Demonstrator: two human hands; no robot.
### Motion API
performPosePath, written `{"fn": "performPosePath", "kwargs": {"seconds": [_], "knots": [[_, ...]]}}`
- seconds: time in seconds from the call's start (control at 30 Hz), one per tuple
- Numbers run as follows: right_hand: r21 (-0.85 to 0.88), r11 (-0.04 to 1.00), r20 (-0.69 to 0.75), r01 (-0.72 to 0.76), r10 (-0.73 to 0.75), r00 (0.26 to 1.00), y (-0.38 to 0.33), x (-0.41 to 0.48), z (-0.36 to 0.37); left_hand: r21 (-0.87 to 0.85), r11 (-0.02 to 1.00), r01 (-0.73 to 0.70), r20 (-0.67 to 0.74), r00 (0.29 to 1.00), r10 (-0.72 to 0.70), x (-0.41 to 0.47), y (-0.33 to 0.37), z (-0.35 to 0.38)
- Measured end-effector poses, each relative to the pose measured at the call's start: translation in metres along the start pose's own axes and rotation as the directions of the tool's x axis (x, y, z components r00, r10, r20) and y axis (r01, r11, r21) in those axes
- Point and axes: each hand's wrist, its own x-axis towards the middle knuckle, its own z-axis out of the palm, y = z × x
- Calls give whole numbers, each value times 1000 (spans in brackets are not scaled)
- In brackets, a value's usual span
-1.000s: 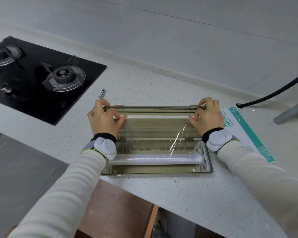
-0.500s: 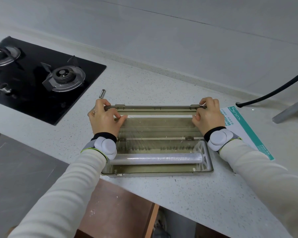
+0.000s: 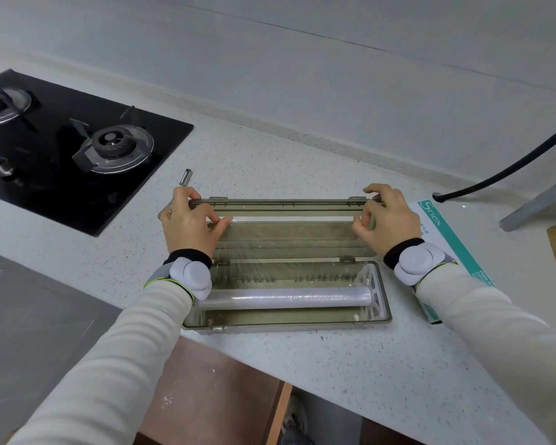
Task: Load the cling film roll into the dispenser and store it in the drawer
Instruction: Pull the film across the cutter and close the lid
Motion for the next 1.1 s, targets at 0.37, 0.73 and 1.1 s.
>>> {"fn": "performPosePath", "kwargs": {"seconds": [0.37,0.73,1.1], "knots": [[100,994,-22,48,-46,999,-36,20,0,-1,1000,-20,-6,1000,20,0,-4,1],[-41,962,605,268,-189,773,-136,80,16,-28,999,-22,-14,1000,21,-1,-5,2],[-113,971,519,213,-125,846,-148,81,41,-28,999,-35,-26,999,34,-1,-5,-2]]}}
